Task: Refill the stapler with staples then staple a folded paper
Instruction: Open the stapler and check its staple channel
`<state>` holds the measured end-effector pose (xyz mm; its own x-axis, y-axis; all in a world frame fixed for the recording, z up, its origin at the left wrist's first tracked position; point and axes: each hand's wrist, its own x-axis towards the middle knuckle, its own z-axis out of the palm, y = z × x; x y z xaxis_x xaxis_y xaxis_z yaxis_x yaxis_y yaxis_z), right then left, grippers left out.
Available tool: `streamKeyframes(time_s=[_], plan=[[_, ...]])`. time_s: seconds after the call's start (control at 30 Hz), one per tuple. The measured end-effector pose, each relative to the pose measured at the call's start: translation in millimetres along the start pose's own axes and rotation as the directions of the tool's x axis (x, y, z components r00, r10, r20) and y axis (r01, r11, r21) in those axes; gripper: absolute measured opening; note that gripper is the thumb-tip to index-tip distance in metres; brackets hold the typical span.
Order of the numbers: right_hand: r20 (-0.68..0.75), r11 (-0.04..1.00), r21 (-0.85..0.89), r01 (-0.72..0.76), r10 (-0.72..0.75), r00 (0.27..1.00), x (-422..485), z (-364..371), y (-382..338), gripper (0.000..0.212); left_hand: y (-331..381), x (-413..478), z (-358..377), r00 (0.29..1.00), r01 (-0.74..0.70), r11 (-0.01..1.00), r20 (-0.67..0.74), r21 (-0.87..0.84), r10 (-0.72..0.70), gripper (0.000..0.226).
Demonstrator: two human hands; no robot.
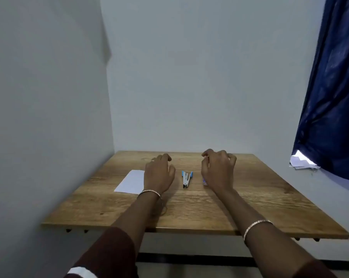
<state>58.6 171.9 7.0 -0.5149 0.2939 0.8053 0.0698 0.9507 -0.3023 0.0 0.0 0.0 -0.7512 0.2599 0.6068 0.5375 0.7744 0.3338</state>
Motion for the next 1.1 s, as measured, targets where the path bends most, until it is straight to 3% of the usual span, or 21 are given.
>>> streamKeyframes(time_s=[0.1, 0.37, 0.43, 0.53, 0.6, 0.87, 1.03, 1.1], plan=[[0.096, 0.998, 0.035, -0.055, 0.051, 0.994, 3.3, 24.1, 8.2, 0.019, 2.8, 6.2, 22.6, 0.994, 0.097, 0.982, 0.071, -0.162, -0.087, 0.033], [0.364, 0.993, 0.097, -0.069, 0.029, 0.931, 27.0, 72.1, 38.5, 0.023, 4.7, 35.2, 78.0, 0.994, 0.087, 0.971, 0.088, -0.222, -0.069, 0.03], [0.476, 0.988, 0.133, -0.073, 0.0, 0.879, 33.1, 75.6, 41.8, 0.024, 2.1, 43.4, 85.7, 0.992, 0.113, 0.959, 0.088, -0.261, -0.093, 0.029], [0.677, 0.979, 0.159, -0.124, -0.017, 0.736, 36.5, 72.6, 46.7, 0.032, -3.6, 50.1, 94.0, 0.982, 0.185, 0.9, 0.098, -0.394, -0.159, 0.023], [0.725, 0.976, 0.174, -0.13, -0.038, 0.688, 38.4, 70.8, 51.3, 0.032, -7.4, 54.6, 96.5, 0.97, 0.241, 0.841, 0.127, -0.484, -0.205, 0.018], [0.682, 0.983, 0.176, -0.048, -0.087, 0.726, 38.9, 70.3, 52.6, 0.009, -7.6, 60.6, 95.5, 0.939, 0.341, 0.747, 0.233, -0.571, -0.252, 0.017], [0.517, 0.946, 0.32, -0.05, -0.131, 0.846, 35.3, 67.0, 58.6, 0.017, -10.0, 66.7, 89.7, 0.88, 0.468, 0.637, 0.39, -0.613, -0.272, 0.014], [0.423, 0.931, 0.365, -0.023, -0.143, 0.895, 35.2, 67.4, 58.6, 0.015, -8.2, 67.0, 84.9, 0.854, 0.5, 0.601, 0.469, -0.623, -0.224, 0.025]])
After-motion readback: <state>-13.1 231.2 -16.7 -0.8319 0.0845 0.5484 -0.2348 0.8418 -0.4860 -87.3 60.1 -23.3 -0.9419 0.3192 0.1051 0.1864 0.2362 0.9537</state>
